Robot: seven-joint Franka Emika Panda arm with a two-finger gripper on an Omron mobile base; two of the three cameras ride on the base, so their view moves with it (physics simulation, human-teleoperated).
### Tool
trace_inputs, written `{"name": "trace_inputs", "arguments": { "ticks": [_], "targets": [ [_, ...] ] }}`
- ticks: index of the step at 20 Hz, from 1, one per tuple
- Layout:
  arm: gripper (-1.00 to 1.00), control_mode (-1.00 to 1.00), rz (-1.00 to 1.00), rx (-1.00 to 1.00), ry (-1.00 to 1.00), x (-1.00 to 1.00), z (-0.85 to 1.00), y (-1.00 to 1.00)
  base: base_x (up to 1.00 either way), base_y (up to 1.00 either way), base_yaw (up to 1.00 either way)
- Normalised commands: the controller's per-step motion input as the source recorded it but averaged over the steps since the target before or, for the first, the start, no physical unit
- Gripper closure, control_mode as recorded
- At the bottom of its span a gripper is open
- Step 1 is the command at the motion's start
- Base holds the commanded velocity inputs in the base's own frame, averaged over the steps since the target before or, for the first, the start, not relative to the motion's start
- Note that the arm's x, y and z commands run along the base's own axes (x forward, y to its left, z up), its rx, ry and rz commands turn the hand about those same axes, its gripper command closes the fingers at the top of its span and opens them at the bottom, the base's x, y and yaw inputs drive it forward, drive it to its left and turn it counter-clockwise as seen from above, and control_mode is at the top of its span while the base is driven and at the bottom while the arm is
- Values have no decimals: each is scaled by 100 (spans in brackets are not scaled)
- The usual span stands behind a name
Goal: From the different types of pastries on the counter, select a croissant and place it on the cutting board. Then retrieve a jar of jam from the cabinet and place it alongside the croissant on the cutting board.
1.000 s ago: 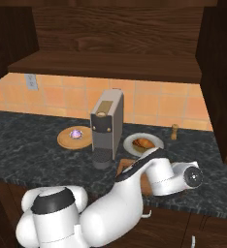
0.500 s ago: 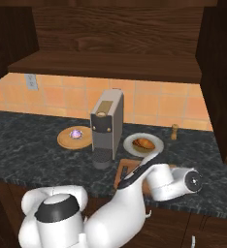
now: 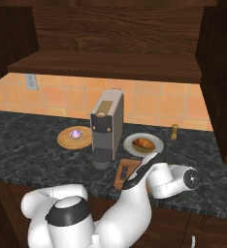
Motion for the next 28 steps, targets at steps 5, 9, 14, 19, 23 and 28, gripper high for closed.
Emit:
{"name": "trace_inputs", "arguments": {
  "ticks": [5,9,14,19,23,28],
  "targets": [
    [100,-100,0,0,0,27,-2,-9,0,0,0],
    [100,-100,1,0,-12,9,-16,-43,0,0,0],
    [100,-100,0,-5,-2,0,-14,0,0,0,0],
    [100,-100,0,-15,-2,0,-46,0,0,0,0],
    [-100,-100,0,-6,0,0,-46,0,0,0,0],
    [-100,-100,0,-1,0,0,-26,0,0,0,0]
  ]
}}
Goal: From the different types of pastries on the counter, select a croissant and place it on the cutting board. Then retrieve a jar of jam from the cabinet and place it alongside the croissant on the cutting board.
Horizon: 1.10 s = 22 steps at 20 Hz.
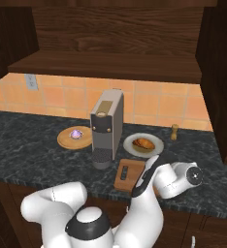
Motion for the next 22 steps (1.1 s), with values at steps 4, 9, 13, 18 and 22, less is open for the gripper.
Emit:
{"name": "trace_inputs", "arguments": {
  "ticks": [4,9,13,18,22],
  "targets": [
    [-100,-100,0,2,0,0,7,0,0,0,0],
    [-100,-100,0,5,0,0,35,0,0,0,0],
    [-100,-100,0,6,0,0,50,0,0,0,0],
    [-100,-100,0,0,13,9,45,32,0,0,0],
    [-100,-100,0,-2,31,29,14,81,0,0,0]
  ]
}}
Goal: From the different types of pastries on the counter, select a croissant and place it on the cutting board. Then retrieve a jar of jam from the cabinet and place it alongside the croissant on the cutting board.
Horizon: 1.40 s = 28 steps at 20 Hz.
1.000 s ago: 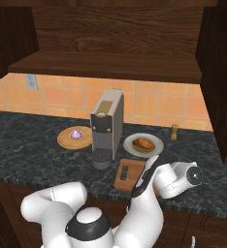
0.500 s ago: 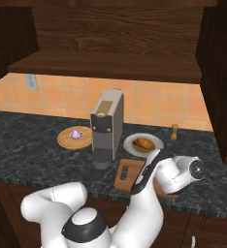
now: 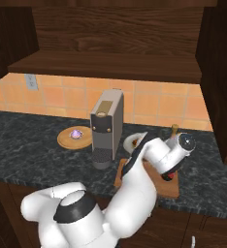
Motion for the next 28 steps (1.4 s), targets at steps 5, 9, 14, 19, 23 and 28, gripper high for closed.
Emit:
{"name": "trace_inputs", "arguments": {
  "ticks": [5,9,14,19,23,28],
  "targets": [
    [-100,-100,-1,-3,18,14,2,68,0,0,0],
    [-100,-100,0,-4,8,31,1,39,0,0,0],
    [-100,-100,28,-4,6,44,0,30,0,0,0],
    [-100,-100,30,0,1,33,0,10,0,0,0],
    [-100,-100,24,0,0,42,1,4,0,0,0],
    [-100,-100,11,-1,0,66,0,-9,0,0,0]
  ]
}}
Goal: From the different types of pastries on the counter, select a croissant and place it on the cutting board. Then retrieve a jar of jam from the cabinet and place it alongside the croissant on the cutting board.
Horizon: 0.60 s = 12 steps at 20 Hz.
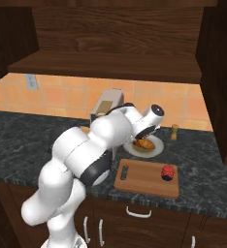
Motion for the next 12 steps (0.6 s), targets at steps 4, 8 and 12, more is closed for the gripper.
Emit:
{"name": "trace_inputs", "arguments": {
  "ticks": [4,8,12],
  "targets": [
    [-100,-100,10,-13,8,16,-33,11,0,0,0],
    [-100,-100,13,-21,16,29,-55,0,0,0,0],
    [-100,-100,8,-1,1,45,-4,-9,0,0,0]
  ]
}}
